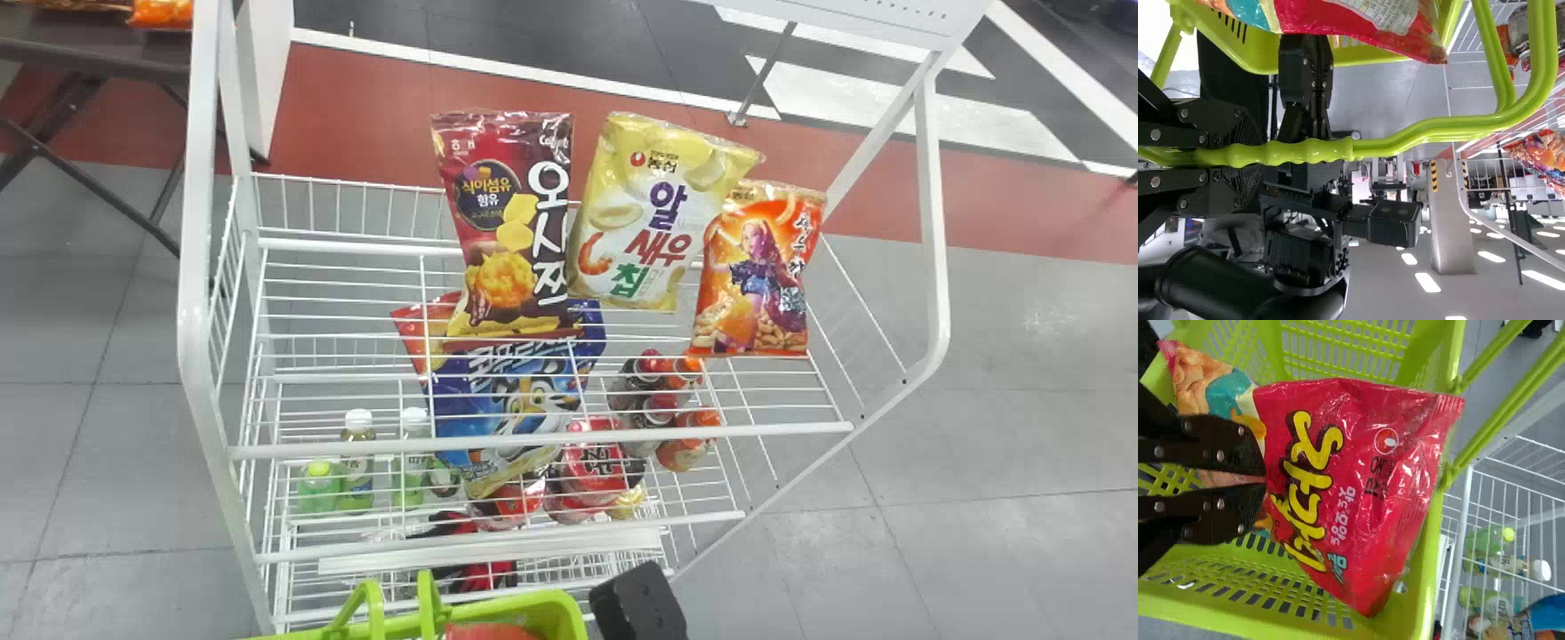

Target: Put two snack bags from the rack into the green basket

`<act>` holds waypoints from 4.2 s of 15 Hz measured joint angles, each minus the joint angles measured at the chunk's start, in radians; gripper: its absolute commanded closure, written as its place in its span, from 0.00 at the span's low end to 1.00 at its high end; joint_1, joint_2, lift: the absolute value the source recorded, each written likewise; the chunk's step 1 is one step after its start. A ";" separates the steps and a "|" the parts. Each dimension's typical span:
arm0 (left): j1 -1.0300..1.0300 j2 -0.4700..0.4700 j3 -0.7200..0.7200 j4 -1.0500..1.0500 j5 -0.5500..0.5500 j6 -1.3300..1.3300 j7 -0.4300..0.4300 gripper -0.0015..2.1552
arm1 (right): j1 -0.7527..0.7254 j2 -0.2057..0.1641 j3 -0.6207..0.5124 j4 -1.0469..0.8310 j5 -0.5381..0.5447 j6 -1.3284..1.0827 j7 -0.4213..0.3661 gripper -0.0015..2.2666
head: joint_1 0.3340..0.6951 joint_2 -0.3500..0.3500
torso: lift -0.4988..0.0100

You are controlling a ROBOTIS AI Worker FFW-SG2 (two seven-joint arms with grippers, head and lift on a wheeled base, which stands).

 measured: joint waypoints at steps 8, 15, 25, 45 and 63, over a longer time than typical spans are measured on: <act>0.000 0.000 0.007 0.006 0.000 0.000 -0.008 0.99 | 0.047 0.075 -0.193 0.007 -0.064 -0.705 0.108 0.03 | 1.00 0.00 | 0.97; 0.000 0.000 -0.003 0.011 -0.013 0.000 -0.002 0.99 | -0.057 0.130 -0.469 0.252 -0.185 -1.197 0.137 0.03 | 1.00 0.00 | 0.97; -0.009 0.008 -0.053 0.008 -0.054 0.000 0.012 0.99 | -0.458 0.105 -0.598 0.667 -0.026 -1.206 0.213 0.02 | 1.00 0.00 | 0.97; -0.062 0.015 -0.017 0.072 -0.054 0.000 0.018 0.99 | -0.807 -0.049 -0.468 1.179 0.153 -1.188 0.236 0.99 | 1.00 0.00 | 0.97; -0.058 0.015 -0.006 0.071 -0.050 0.000 0.020 0.99 | -0.705 -0.028 -0.513 1.038 0.044 -1.193 0.061 0.99 | 1.00 0.00 | 0.97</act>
